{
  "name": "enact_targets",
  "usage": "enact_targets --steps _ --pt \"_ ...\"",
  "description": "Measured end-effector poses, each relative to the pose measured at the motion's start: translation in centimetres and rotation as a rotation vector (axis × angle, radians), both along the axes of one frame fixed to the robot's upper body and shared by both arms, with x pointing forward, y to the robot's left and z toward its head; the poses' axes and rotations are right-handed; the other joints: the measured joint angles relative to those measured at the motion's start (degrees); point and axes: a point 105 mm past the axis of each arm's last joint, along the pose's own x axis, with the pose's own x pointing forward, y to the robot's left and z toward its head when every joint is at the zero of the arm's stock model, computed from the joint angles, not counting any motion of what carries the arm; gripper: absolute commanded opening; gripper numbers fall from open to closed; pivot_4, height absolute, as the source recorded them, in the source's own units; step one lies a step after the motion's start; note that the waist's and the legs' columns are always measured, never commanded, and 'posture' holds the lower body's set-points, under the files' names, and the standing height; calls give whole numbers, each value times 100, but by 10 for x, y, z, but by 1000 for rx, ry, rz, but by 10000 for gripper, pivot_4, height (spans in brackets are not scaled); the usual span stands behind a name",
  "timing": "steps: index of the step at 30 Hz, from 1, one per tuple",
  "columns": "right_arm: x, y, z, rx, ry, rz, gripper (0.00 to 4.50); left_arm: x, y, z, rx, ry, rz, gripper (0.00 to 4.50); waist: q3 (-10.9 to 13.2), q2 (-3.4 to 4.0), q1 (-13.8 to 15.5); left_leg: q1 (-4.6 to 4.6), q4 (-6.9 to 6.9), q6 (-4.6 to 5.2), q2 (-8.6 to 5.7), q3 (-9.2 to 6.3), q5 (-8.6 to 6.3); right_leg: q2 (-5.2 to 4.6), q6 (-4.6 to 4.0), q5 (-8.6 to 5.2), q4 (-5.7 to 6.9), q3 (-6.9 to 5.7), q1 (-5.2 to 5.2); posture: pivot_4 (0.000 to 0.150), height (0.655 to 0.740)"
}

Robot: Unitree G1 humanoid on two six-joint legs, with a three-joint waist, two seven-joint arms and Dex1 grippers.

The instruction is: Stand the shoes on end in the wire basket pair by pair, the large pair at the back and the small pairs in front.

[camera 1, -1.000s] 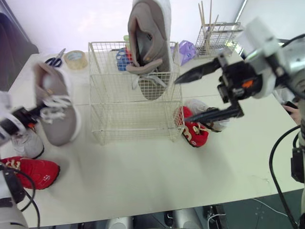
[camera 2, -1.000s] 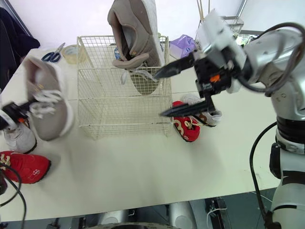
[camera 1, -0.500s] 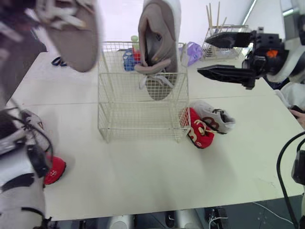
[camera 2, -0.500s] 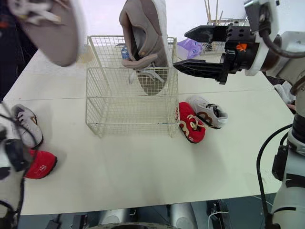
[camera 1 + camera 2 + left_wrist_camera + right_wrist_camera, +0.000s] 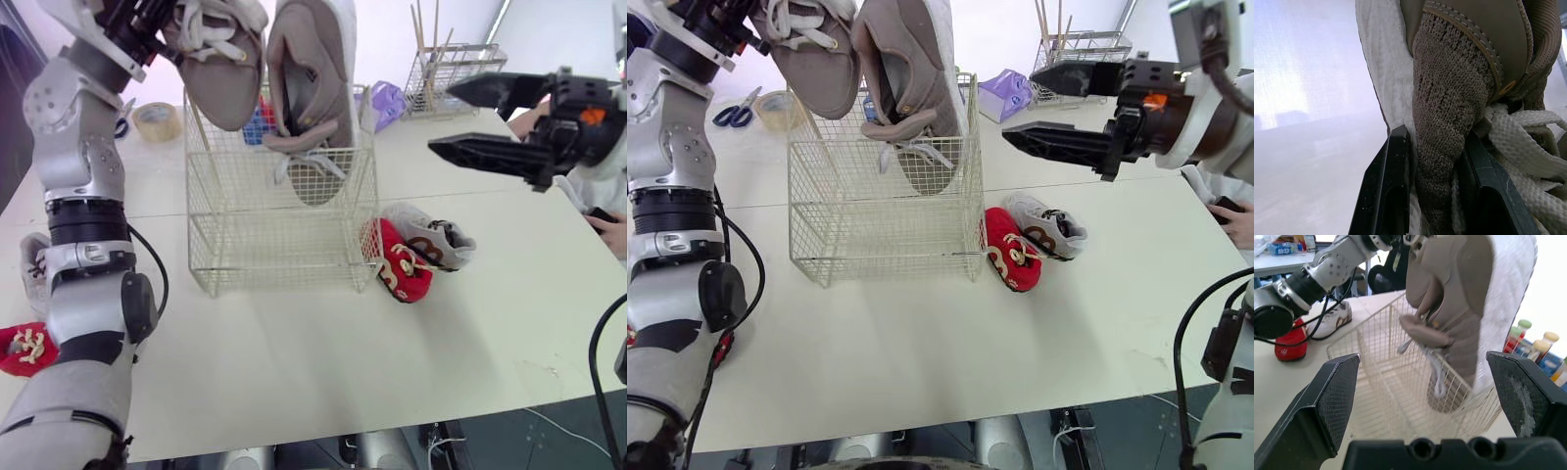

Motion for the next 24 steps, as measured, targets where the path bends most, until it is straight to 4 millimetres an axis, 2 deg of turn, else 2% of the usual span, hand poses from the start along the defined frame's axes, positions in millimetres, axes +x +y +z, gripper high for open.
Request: enact_targets --steps 5,9,12,24 --pt "0 1 1 5 -2 1 45000 3 -12 -11 -8 -15 -26 6916 0 0 68 -2 1 0 -1 -2 0 -1 0 0 0 0 0 1500 7400" --pt "-1 2 2 7 -15 9 45000 12 -16 -38 -25 41 -25 6916 0 0 88 -1 1 0 0 -3 0 1 0 0 2 -1 -1 1500 7400" --pt "-1 4 5 4 -32 20 45000 15 -13 -51 -29 67 4 6916 0 0 87 -2 1 0 0 -2 0 1 0 0 2 -1 -4 1500 7400" --pt "1 10 -2 11 16 48 45000 5 -10 -85 -34 109 17 6916 -1 0 113 -1 1 -1 0 -3 1 1 0 1 2 -1 -2 1500 7400"
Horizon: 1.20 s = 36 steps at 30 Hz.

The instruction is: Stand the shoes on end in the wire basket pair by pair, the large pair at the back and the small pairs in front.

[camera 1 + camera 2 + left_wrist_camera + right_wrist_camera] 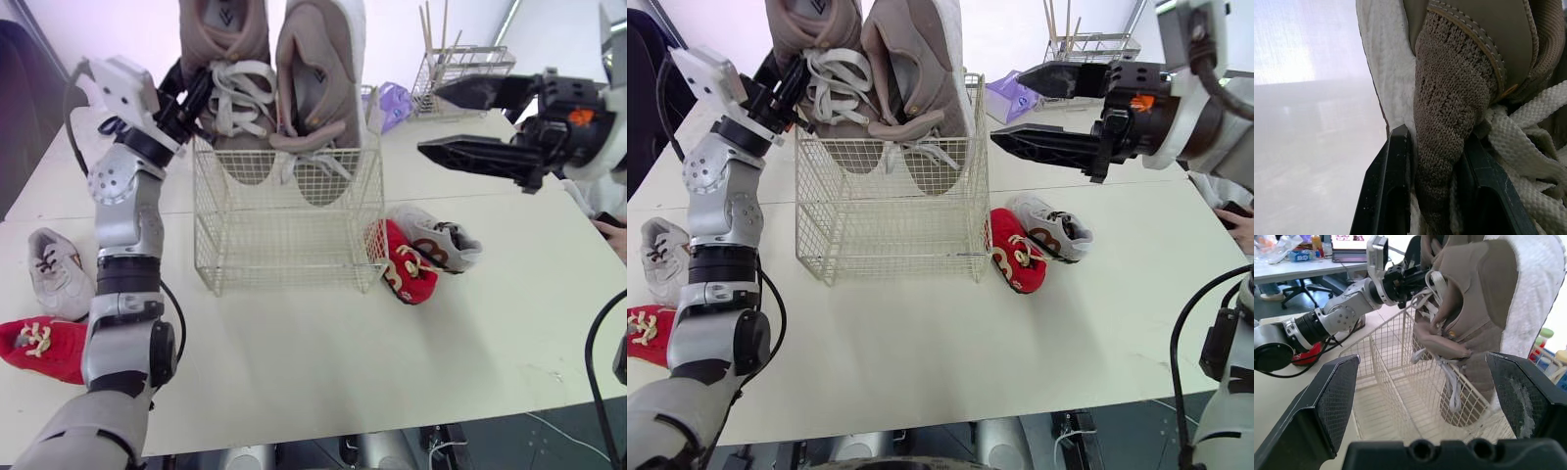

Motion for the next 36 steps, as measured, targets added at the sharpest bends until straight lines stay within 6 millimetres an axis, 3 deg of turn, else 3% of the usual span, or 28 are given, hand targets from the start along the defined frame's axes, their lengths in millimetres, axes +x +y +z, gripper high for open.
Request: enact_targets --steps 1,2,4,9,14,25,32,34,36 --pt "0 1 0 3 2 3 45000 0 0 -1 1 7 0 6916 0 0 -2 0 0 0 0 0 0 0 0 0 0 0 0 1500 7400" --pt "-1 2 -1 7 2 8 45000 -1 0 -3 4 11 1 13832 0 0 -9 1 0 0 0 0 0 0 0 0 1 0 0 1500 7400" --pt "-1 4 -1 8 -1 13 45000 -1 1 -7 9 30 -1 19807 0 0 -9 1 0 0 0 0 0 0 0 0 1 0 0 1500 7400" --pt "0 4 -5 5 10 5 45000 -2 3 -21 20 95 -7 44306 0 1 13 2 0 0 0 -1 1 0 0 0 2 0 1 1500 7400" --pt "0 5 -8 -1 12 6 45000 -17 11 -25 53 158 -15 44712 0 1 -5 0 0 0 2 -4 0 0 0 0 0 0 1 1500 7400" --pt "7 9 -15 2 24 36 45000 -69 34 -11 90 248 -44 44712 0 2 2 15 -1 0 5 -4 0 1 -2 -1 0 1 14 1500 7400" --pt "13 9 -19 -6 22 50 45000 -101 80 -9 -53 429 -40 44712 1 3 -50 21 -3 -1 8 -3 0 1 -2 -1 0 2 15 1500 7400" --pt "17 8 -20 -4 23 49 45000 -112 84 -20 -51 509 -47 44712 2 5 -74 24 -3 -1 7 -2 0 -1 -3 -2 0 2 19 1500 7400" --pt "23 6 -22 -7 29 36 45000 -123 73 -36 -44 605 -126 44712 2 4 -75 25 -3 -1 8 -4 0 -3 -4 -2 -2 3 23 1500 7400"
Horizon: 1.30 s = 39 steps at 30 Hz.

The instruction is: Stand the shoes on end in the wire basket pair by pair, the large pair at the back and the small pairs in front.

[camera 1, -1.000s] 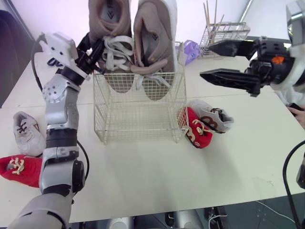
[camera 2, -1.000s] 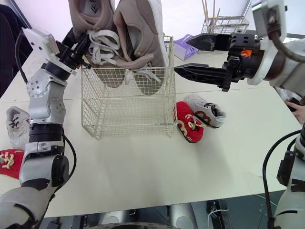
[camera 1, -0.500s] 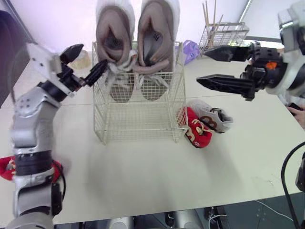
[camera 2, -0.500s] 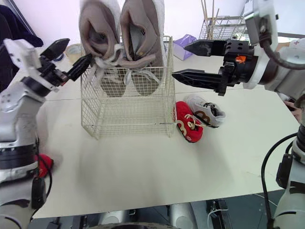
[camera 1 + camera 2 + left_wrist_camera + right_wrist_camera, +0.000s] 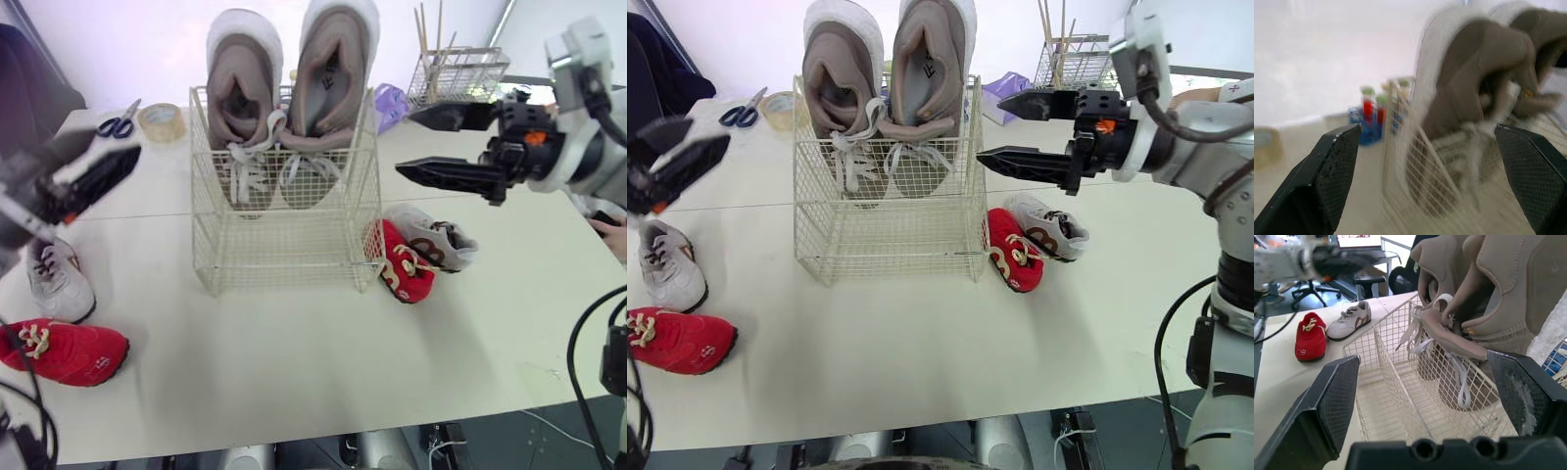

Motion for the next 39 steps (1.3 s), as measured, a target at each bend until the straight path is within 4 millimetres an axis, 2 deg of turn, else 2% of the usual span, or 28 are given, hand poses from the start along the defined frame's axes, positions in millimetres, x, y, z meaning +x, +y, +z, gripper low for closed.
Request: enact_targets --steps 3,5,7,8,10,12,14,15,18,22,27,33,39 --pt "8 -6 -2 -6 20 -29 45000 -17 -22 -16 75 101 -90 44712 0 -1 4 0 0 0 -2 0 0 -3 -4 -2 -3 1 1 1500 7400" --pt "16 -18 -7 -43 32 -98 45000 -27 -36 -12 157 119 -145 44712 0 0 31 0 0 -1 -3 0 0 -2 -20 -11 -4 0 1 1500 7400" --pt "29 -46 -19 -73 49 -223 45000 -45 -61 1 188 117 -279 44712 -1 -2 74 7 -1 -1 -2 -1 -1 -4 -22 -12 -14 0 10 1500 7400" --pt "38 -63 -27 -62 52 -298 45000 -57 -77 0 236 125 -359 44712 -2 -3 78 16 -4 -1 -2 0 -1 -4 -24 -13 -34 1 26 1500 7400" --pt "48 -95 -51 -58 72 -429 45000 -80 -106 -20 348 182 -503 44712 -11 44 81 21 -13 4 -7 11 -4 -6 -31 -8 -80 12 47 1500 7400" --pt "45 -113 -81 -92 125 -477 45000 -92 -122 -44 344 264 -608 44712 -12 91 78 32 -12 14 -13 27 -10 -6 -29 -7 -76 36 49 1500 7400" --pt "35 -124 -110 -118 203 -499 45000 -93 -131 -56 266 286 -651 44712 -11 99 79 34 -13 11 -8 28 -7 11 -24 -5 -70 33 48 1500 7400" --pt "29 -129 -117 -113 220 -519 45000 -92 -135 -58 226 280 -663 44712 -10 103 82 38 -14 8 -7 25 -5 14 -21 -3 -62 31 47 1500 7400" --pt "12 -139 -116 -71 198 -583 45000 -90 -148 -65 156 274 -697 44712 -15 109 84 47 -17 7 -7 19 -5 19 -27 -7 -55 33 50 1500 7400" --pt "-10 -141 -133 -64 234 -636 45000 -95 -157 -81 154 324 -741 44712 -18 105 80 51 -13 8 -7 22 -5 20 -29 -8 -60 36 58 1500 7400" --pt "-23 -154 -175 -14 299 -733 45000 -83 -149 -82 142 346 -720 44712 -20 101 88 51 -2 8 -9 20 -5 19 -33 -8 -64 36 66 1500 7400" --pt "-9 -154 -198 21 285 -749 45000 -80 -145 -79 192 351 -730 44712 -20 102 32 52 -10 10 -9 24 -6 21 -34 -8 -69 43 62 1500 7400" --pt "11 -140 -219 58 289 -716 45000 -78 -139 -84 220 377 -696 44712 -20 102 40 51 -10 9 -9 24 -6 22 -33 -8 -69 43 62 1500 7400"
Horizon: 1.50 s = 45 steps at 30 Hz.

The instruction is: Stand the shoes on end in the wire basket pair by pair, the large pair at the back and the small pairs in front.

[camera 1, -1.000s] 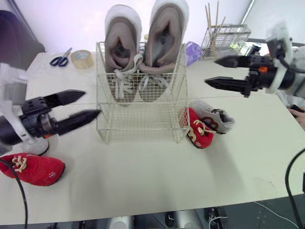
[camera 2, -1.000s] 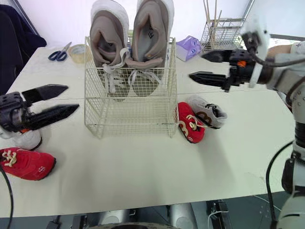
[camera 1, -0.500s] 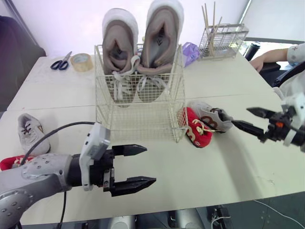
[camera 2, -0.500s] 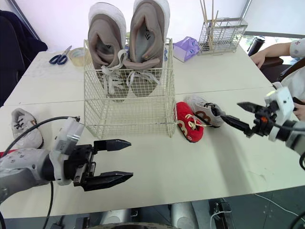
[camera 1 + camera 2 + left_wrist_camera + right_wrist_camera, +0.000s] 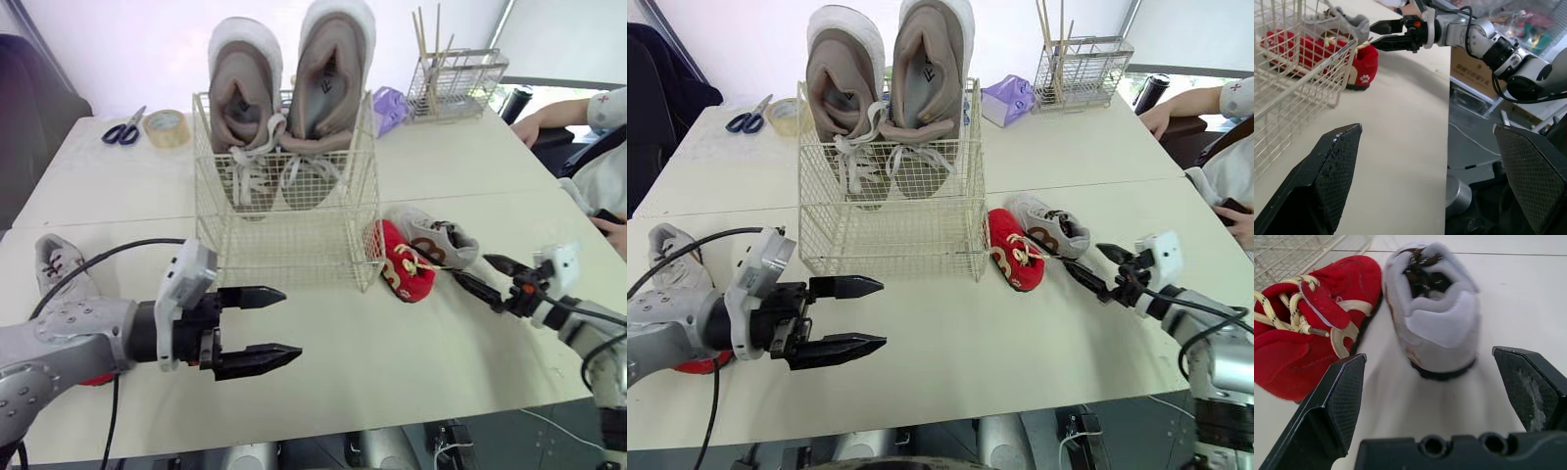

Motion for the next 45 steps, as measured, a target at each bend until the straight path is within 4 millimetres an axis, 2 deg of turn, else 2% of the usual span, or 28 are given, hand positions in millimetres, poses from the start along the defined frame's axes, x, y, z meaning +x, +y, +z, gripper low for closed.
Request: enact_targets --steps 8,11,14,17,19,23,25,26,28,29,30,32,34,36,38,41,43,45 --pt "29 4 -3 15 -35 33 45000 -1 6 -11 38 24 39 44712 0 1 7 0 0 0 0 0 0 -1 0 0 0 0 0 1500 7400" --pt "36 7 -9 1 -30 54 36273 -1 8 -11 44 18 55 45000 1 1 7 0 0 0 0 0 0 -1 0 0 0 0 0 1500 7400" --pt "40 6 -11 -13 -44 63 20925 -1 10 -13 60 13 68 45000 1 1 1 0 0 0 0 1 0 -1 0 1 0 1 0 1500 7400" --pt "43 7 -7 -33 -69 81 11119 -1 10 -13 69 6 71 45000 1 1 -8 1 0 0 0 0 0 0 0 1 0 0 1 1500 7400" --pt "44 7 -7 -40 -77 78 7751 1 11 -13 79 -7 78 45000 1 1 -18 2 0 -1 1 1 0 0 0 1 0 0 1 1500 7400" --pt "45 -3 0 -50 -67 56 7751 6 13 -9 77 -36 76 45000 4 7 -11 0 1 -1 -2 3 1 -4 1 1 0 1 2 1500 7400" --pt "45 -24 19 -103 -73 19 7751 11 16 -4 57 -39 86 45000 15 26 32 -2 5 0 -6 8 1 -9 1 1 0 4 -1 1500 7400" --pt "47 -34 41 -151 -96 16 7751 16 17 1 36 -46 92 45000 29 48 37 -6 8 1 -8 12 1 -10 2 3 1 10 -7 1500 7400" --pt "49 -48 104 -232 -207 16 7751 22 21 13 2 -72 99 45000 36 71 26 -3 5 3 -9 21 1 -6 5 5 2 27 -16 1500 7400" --pt "46 -47 139 -261 -261 48 7751 25 22 20 -19 -78 95 45000 41 78 13 -4 -5 3 -8 23 1 -4 5 5 1 29 -22 1500 7400" --pt "40 -35 185 -279 -341 122 7751 28 24 26 -50 -73 85 45000 47 89 -26 -3 -10 3 -2 24 1 2 5 4 2 33 -30 1500 7400" --pt "16 -1 253 -346 -500 294 7751 31 26 37 -113 -54 65 45000 46 83 -103 2 -33 3 9 18 1 23 16 8 4 33 -34 1500 7400" --pt "-7 35 286 -418 -578 477 7751 34 33 39 -153 -17 63 45000 32 36 -145 14 -48 6 38 11 -3 58 16 9 -1 34 -30 1500 7400" --pt "-17 59 293 -472 -563 616 7751 37 39 37 -166 6 78 45000 37 23 -153 6 -48 5 61 15 -3 79 5 11 -11 37 -36 1500 7400" --pt "-24 75 295 -512 -530 715 7751 39 43 38 -172 15 86 45000 42 25 -128 -1 -49 3 62 23 -2 79 -7 6 -8 43 -49 1500 7400" --pt "-45 99 298 -577 -527 890 7751 41 55 46 -185 -8 120 45000 46 23 -78 -13 -50 -1 63 27 0 77 -9 5 -6 46 -62 1500 7400" --pt "-58 116 293 -653 -537 1004 7751 42 61 52 -197 -8 137 45000 44 20 -86 -14 -50 -2 63 29 -1 74 -10 5 -12 50 -60 1500 7400" --pt "-61 135 275 -729 -526 1130 7751 35 62 60 -254 15 104 45000 42 16 -106 -9 -47 -2 63 28 -1 71 -10 4 -12 64 -60 1500 7400"
